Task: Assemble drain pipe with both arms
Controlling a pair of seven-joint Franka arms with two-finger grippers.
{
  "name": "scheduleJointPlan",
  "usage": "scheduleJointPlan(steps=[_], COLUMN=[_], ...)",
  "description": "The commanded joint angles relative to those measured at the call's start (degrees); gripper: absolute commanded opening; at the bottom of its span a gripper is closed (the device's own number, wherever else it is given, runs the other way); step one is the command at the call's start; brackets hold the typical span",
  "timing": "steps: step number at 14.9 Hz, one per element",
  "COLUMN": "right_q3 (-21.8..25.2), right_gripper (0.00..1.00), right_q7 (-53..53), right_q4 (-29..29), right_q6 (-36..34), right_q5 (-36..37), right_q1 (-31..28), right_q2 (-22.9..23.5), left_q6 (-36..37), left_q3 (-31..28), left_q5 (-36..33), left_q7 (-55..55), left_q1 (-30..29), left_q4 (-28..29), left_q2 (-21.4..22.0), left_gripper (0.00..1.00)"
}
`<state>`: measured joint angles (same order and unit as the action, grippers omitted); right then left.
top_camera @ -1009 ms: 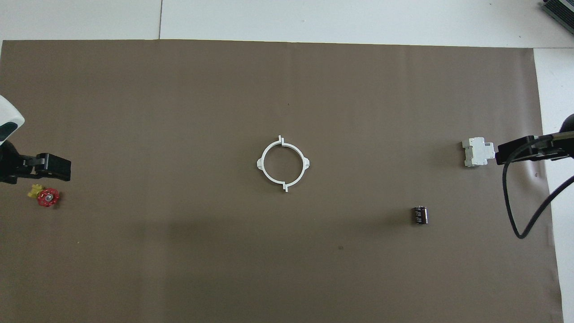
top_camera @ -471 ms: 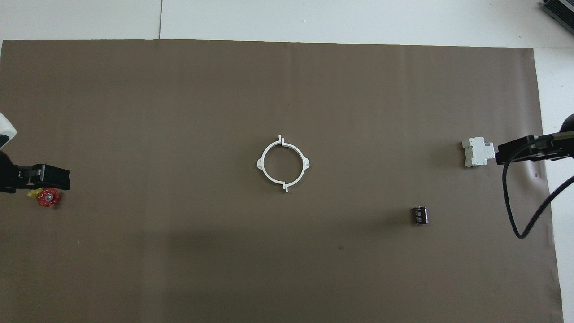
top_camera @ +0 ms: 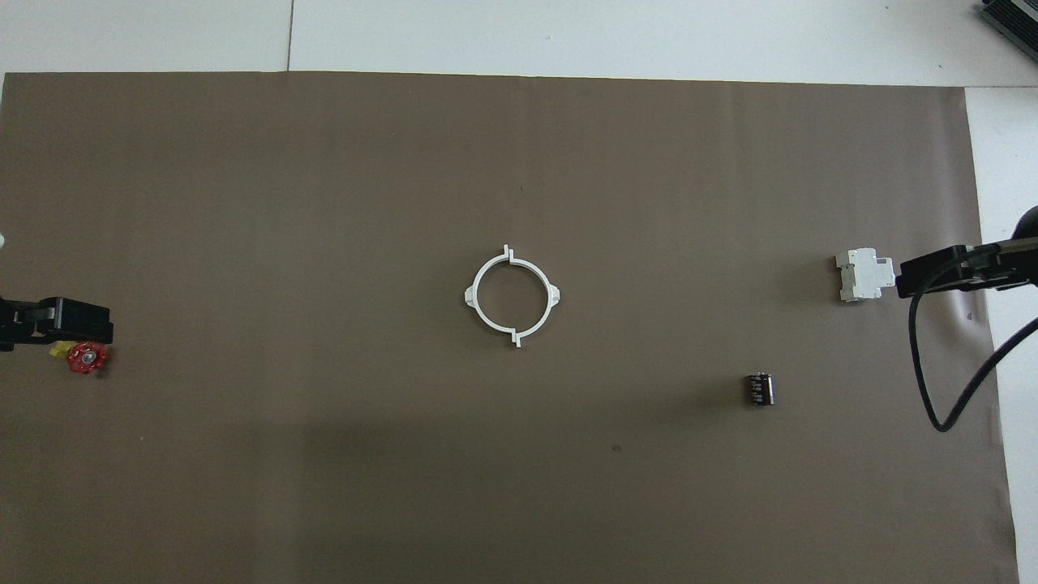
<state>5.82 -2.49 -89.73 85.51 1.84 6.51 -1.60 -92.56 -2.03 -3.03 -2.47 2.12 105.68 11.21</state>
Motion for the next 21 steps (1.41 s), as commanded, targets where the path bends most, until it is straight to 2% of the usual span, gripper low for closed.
scheduleJointPlan(steps=[1, 6, 7, 8, 13, 16, 18, 21], right_q3=[-0.5, -0.5, -0.5, -0.5, -0.5, -0.5, -0.5, -0.5], right_gripper=[1.00, 1.00, 1.00, 1.00, 1.00, 1.00, 1.00, 1.00], right_q7=[-1.5, -1.5, -1.5, -1.5, -1.5, -1.5, -1.5, -1.5], right_q4=[-0.4, -0.4, -0.4, -0.4, -0.4, -0.4, -0.4, -0.4], right_q6=[-0.7, -0.7, -0.7, -0.7, -0.7, -0.7, -0.7, -0.7], right_q5=[-1.0, -1.0, -1.0, -1.0, -1.0, -1.0, -1.0, -1.0], right_q1=[-1.0, -1.0, -1.0, -1.0, -1.1, -1.0, -1.0, -1.0], right_q2=[-0.8, -0.8, -0.8, -0.8, -0.8, -0.8, -0.8, -0.8], left_q6=[-0.9, -3.4, -3.2, -2.3, 7.0, 7.6, 8.1, 9.1], left_q3=[0.1, 0.3, 0.1, -0.1, 0.1, 0.6, 0.6, 0.5], left_q5=[0.7, 0.7, 0.7, 0.7, 0.7, 0.8, 0.8, 0.9], left_q7=[0.2, -0.2, -0.1, -0.1, 0.0, 0.2, 0.2, 0.1], left_q1=[-0.6, -0.1, 0.3, 0.6, 1.0, 1.3, 2.1, 2.1], left_q4=[-0.5, -0.3, -0.5, -1.0, -15.5, -15.3, -13.2, -16.0], left_q2=[0.2, 0.1, -0.4, -3.3, -11.6, -12.5, -12.8, -15.2], left_gripper=[1.00, 1.00, 1.00, 1.00, 1.00, 1.00, 1.00, 1.00])
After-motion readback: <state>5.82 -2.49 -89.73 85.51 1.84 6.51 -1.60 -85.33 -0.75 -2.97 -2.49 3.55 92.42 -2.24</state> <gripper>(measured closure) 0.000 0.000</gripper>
